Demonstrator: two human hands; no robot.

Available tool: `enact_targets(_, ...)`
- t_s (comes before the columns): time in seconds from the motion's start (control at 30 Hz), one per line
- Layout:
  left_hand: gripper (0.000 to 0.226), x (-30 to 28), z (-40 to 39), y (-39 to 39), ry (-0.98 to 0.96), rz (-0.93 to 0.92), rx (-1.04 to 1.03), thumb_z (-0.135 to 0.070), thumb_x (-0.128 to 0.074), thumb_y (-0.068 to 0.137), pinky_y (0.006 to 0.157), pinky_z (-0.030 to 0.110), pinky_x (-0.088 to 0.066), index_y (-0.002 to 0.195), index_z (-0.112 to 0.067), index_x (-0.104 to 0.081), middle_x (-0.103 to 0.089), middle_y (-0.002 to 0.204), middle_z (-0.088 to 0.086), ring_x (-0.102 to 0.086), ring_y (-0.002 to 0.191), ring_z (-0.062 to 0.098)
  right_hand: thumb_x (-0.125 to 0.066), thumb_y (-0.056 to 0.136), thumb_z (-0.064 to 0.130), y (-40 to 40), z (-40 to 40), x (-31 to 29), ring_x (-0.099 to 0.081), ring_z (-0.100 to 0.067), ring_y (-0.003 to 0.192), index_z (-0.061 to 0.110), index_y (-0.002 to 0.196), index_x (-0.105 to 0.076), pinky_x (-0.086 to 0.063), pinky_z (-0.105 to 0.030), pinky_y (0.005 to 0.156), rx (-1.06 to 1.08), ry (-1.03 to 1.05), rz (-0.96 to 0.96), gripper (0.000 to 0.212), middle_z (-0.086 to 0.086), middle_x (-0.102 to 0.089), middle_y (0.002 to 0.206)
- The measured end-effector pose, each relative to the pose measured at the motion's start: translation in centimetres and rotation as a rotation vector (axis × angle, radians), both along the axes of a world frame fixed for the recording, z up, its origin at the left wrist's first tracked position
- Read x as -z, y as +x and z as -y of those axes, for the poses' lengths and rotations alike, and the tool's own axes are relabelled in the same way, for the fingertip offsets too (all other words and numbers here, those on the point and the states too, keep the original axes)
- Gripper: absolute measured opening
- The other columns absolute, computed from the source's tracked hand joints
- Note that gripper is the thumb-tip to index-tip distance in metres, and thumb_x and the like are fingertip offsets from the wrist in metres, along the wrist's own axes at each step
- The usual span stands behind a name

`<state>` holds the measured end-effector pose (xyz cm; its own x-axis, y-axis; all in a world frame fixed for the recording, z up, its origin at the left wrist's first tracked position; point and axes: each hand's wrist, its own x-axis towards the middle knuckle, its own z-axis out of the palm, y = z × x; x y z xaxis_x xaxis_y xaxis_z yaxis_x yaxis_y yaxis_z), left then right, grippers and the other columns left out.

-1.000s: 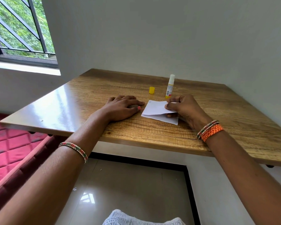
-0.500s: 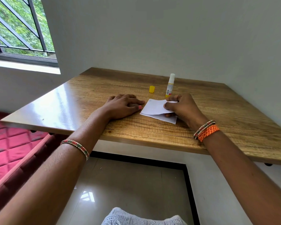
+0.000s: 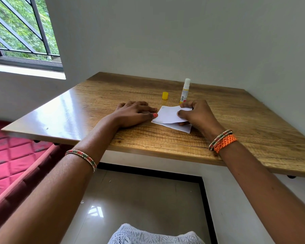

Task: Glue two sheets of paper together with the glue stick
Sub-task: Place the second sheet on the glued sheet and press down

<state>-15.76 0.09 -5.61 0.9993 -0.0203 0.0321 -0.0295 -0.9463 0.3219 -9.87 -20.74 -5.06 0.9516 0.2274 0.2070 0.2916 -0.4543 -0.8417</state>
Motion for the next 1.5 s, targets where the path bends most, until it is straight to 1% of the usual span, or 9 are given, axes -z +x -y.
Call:
enact_targets(0.13,0.052,0.0,0.1,0.1,0.015,-0.026,0.000,-0.059,-0.040,0.089,0.114,0.047,-0.001,0.139,-0.047,-0.031,-0.018,0.156,-0.010,-0.008,0.145,0.020,-0.071,0.075,0.009,-0.1,-0.1,0.0,-0.065,-0.029,0.096,0.005,0.115,-0.063,-0.059,-0.041,0.079,-0.016,0.033,-0.044,0.041,-0.009,-0.057,0.122)
enact_targets(0.27,0.066,0.0,0.1,0.0,0.025,-0.039,0.002,-0.069,-0.031,0.077,0.113,0.047,-0.002,0.139,-0.048,-0.028,-0.017,0.157,-0.010,-0.009,0.145,0.020,-0.066,0.079,-0.002,-0.4,0.0,-0.2,-0.067,-0.025,0.064,0.000,0.117,-0.060,-0.059,-0.024,0.055,-0.034,0.122,-0.125,0.039,-0.012,-0.053,0.126)
enact_targets(0.37,0.056,0.0,0.1,0.0,0.036,-0.041,-0.001,-0.064,-0.036,0.087,0.113,0.047,-0.002,0.140,-0.048,-0.027,-0.016,0.157,-0.010,-0.008,0.145,0.020,-0.064,0.079,-0.005,-0.5,0.1,-0.4,-0.064,-0.022,0.057,-0.003,0.118,-0.059,-0.056,-0.021,0.049,-0.020,0.171,-0.165,0.040,-0.018,-0.051,0.132)
enact_targets(0.53,0.052,-0.1,0.2,-0.1,0.044,-0.049,0.006,-0.057,-0.037,0.091,0.114,0.047,-0.001,0.141,-0.047,-0.026,-0.015,0.157,-0.010,-0.007,0.145,0.020,-0.063,0.079,-0.007,-0.7,0.0,-0.5,-0.064,-0.022,0.061,-0.005,0.119,-0.058,-0.057,-0.022,0.051,-0.017,0.215,-0.177,0.040,-0.018,-0.054,0.126)
enact_targets(0.63,0.056,-0.2,0.1,-0.2,0.047,-0.044,0.011,-0.060,-0.037,0.089,0.114,0.048,-0.002,0.141,-0.045,-0.026,-0.015,0.158,-0.008,-0.007,0.145,0.021,-0.065,0.078,-0.005,-0.4,0.2,-0.6,-0.067,-0.030,0.082,-0.004,0.115,-0.060,-0.059,-0.030,0.063,0.044,0.297,-0.172,0.037,-0.020,-0.059,0.121)
enact_targets(0.77,0.066,-0.3,0.2,-0.3,0.044,-0.049,0.011,-0.065,-0.033,0.079,0.114,0.047,-0.002,0.141,-0.046,-0.026,-0.016,0.157,-0.009,-0.008,0.145,0.020,-0.067,0.077,-0.004,-0.2,0.3,-0.4,-0.065,-0.034,0.093,-0.003,0.117,-0.060,-0.058,-0.029,0.062,0.053,0.315,-0.178,0.040,-0.019,-0.058,0.123)
enact_targets(0.93,0.071,-0.2,0.2,-0.3,0.036,-0.055,0.006,-0.067,-0.028,0.071,0.114,0.047,-0.003,0.140,-0.049,-0.025,-0.016,0.157,-0.010,-0.008,0.145,0.020,-0.064,0.079,-0.005,-0.8,0.1,-0.5,-0.063,-0.027,0.067,-0.005,0.117,-0.059,-0.057,-0.028,0.058,-0.006,0.241,-0.159,0.038,-0.016,-0.057,0.118)
enact_targets(1.07,0.054,0.0,0.1,-0.1,0.061,-0.043,0.005,-0.059,-0.037,0.090,0.113,0.047,-0.004,0.141,-0.048,-0.025,-0.016,0.157,-0.010,-0.008,0.145,0.021,-0.063,0.079,-0.005,-1.1,0.2,-0.6,-0.062,-0.023,0.057,-0.001,0.107,-0.062,-0.057,-0.027,0.058,-0.026,0.224,-0.164,0.028,-0.018,-0.059,0.111)
enact_targets(1.5,0.051,0.0,0.1,0.1,0.070,-0.030,-0.002,-0.055,-0.037,0.092,0.116,0.048,-0.004,0.141,-0.046,-0.026,-0.016,0.157,-0.009,-0.009,0.145,0.020,-0.063,0.079,-0.004,-1.0,0.4,-0.4,-0.063,-0.024,0.055,-0.007,0.107,-0.062,-0.057,-0.035,0.067,0.009,0.196,-0.161,0.028,-0.020,-0.066,0.088)
